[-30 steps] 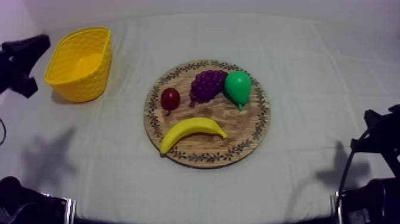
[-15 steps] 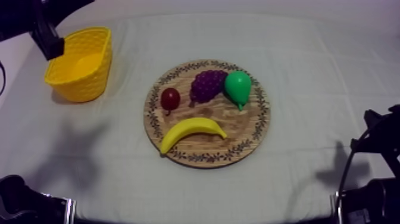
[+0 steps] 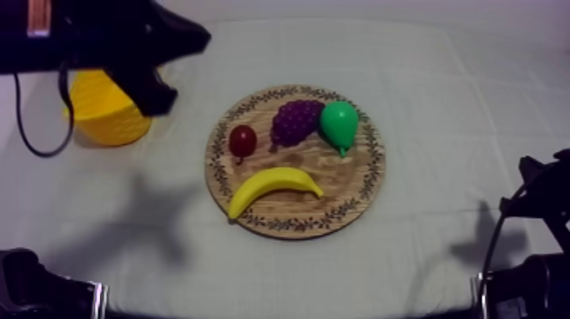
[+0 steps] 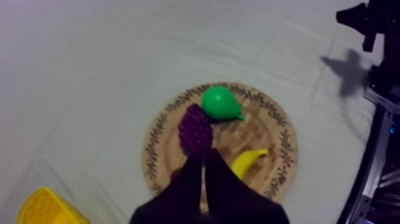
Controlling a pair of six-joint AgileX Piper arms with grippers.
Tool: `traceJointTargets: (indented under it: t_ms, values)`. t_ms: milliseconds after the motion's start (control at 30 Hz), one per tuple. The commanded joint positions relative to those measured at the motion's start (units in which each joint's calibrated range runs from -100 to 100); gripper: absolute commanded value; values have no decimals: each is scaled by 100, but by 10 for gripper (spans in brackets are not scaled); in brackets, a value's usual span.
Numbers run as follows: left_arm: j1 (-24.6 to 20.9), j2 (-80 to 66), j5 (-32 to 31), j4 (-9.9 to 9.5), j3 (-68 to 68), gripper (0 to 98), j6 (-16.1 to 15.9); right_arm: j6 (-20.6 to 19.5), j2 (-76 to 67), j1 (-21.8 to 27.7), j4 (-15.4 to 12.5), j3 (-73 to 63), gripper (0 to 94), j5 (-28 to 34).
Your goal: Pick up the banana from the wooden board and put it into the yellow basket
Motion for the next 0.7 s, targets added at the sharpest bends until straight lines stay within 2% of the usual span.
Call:
traceJointTargets:
  t_ms: [0, 267, 667]
  values:
    - [84, 55, 11, 8, 147, 19, 115, 2, -2, 0, 1, 2, 3, 1]
    - [249, 363, 160, 32, 572, 23, 261, 2, -2, 0, 1, 2, 3, 1]
    - [382, 746, -32, 35, 1238, 38, 380, 2, -2, 0, 1, 2, 3, 1]
